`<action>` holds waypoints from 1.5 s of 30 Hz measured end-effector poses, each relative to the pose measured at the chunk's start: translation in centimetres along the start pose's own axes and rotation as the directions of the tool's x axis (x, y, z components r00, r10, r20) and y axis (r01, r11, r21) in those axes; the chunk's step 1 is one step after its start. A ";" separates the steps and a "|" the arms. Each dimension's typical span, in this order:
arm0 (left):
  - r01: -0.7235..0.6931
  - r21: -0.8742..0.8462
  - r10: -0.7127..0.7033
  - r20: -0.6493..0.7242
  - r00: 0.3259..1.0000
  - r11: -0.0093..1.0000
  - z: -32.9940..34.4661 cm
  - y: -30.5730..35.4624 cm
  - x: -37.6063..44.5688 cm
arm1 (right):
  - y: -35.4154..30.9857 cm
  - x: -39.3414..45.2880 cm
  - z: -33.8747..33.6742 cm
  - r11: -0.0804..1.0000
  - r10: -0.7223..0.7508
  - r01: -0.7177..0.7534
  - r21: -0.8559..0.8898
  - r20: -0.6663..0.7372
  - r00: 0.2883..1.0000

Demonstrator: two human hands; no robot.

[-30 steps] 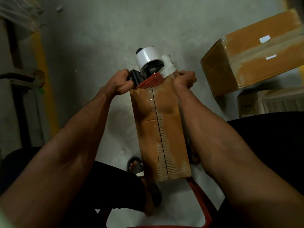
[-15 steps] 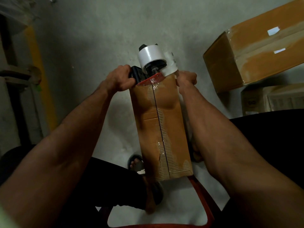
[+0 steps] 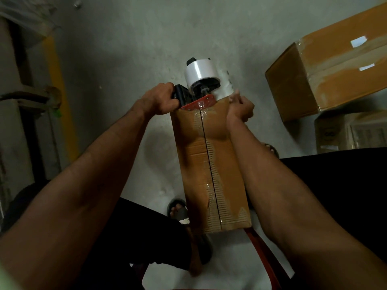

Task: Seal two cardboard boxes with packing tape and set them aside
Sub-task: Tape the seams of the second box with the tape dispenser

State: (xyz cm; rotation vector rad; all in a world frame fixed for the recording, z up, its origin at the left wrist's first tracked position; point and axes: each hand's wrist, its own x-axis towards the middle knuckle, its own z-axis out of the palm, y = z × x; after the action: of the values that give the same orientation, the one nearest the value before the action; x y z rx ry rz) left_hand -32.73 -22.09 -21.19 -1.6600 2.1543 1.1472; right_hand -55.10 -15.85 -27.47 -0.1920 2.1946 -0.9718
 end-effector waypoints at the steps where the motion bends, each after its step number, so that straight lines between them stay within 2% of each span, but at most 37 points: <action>1: 0.005 -0.002 -0.005 0.008 1.000 1.000 0.0 0.0 0.0 | 0.6 -0.6 0.0 0.992 -0.109 0.107 -0.059 -0.028 0.994; 5: -0.002 0.010 0.002 0.017 1.000 1.000 -0.3 -0.1 0.2 | 1.4 -1.3 0.1 0.965 -0.242 0.245 -0.087 0.045 0.969; 8: -0.010 0.037 0.010 0.005 1.000 0.999 -0.3 -0.3 0.5 | 0.6 -0.8 -0.2 0.972 -0.231 0.231 -0.045 -0.001 0.973; 10: -0.014 0.067 0.015 -0.009 1.000 0.998 -0.2 -0.5 0.7 | 0.6 -0.8 -0.1 0.965 -0.251 0.249 -0.083 -0.008 0.968; 14: -0.020 0.063 0.020 0.001 1.000 0.998 -0.4 -0.6 0.5 | 0.6 -0.7 -0.1 0.944 -0.284 0.288 -0.159 0.048 0.958; 19: 0.055 0.116 -0.053 -0.022 0.998 0.992 -1.3 -3.1 -1.0 | 0.1 -1.0 -0.5 0.944 -0.309 0.319 -0.087 0.110 0.945; 29: 0.054 0.151 -0.047 -0.052 0.998 0.987 -3.2 -8.8 -4.8 | -0.1 -0.8 -0.8 0.950 -0.279 0.290 -0.114 0.104 0.955; 33: 0.095 0.168 -0.086 -0.061 0.994 0.981 -3.2 -9.2 -5.7 | -0.5 -1.3 -0.8 0.948 -0.291 0.301 -0.106 0.101 0.951; 35: 0.105 0.159 -0.096 -0.063 0.993 0.982 -3.2 -8.9 -5.9 | -0.5 -1.9 -0.6 0.854 -0.439 0.452 -0.256 0.111 0.892; 37: 0.126 0.173 -0.116 -0.067 0.991 0.977 -3.3 -8.8 -6.1 | 0.0 -2.9 0.0 0.644 -0.637 0.672 -0.366 0.230 0.736; 39: 0.151 0.167 -0.144 -0.058 0.988 0.974 -3.3 -9.1 -6.2 | 1.2 -4.4 1.0 0.478 -0.719 0.832 -0.281 0.419 0.555; 41: 0.166 0.175 -0.155 -0.073 0.985 0.970 -3.2 -9.0 -6.4 | 2.6 -5.8 1.7 0.381 -0.690 0.899 -0.217 0.580 0.433; 42: 0.159 0.175 -0.148 -0.075 0.986 0.972 -3.1 -8.9 -6.4 | 3.1 -6.2 1.9 0.348 -0.669 0.909 -0.230 0.618 0.412; 45: 0.116 0.148 -0.109 -0.052 0.993 0.982 -2.8 -8.5 -6.4 | 3.3 -6.4 1.9 0.323 -0.627 0.898 -0.298 0.643 0.439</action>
State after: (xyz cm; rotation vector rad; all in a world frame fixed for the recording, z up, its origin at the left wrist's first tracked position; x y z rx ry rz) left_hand -22.14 -19.88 -19.49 -1.7304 2.0850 0.9021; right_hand -48.66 -12.10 -27.12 -1.8089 1.8385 -0.4939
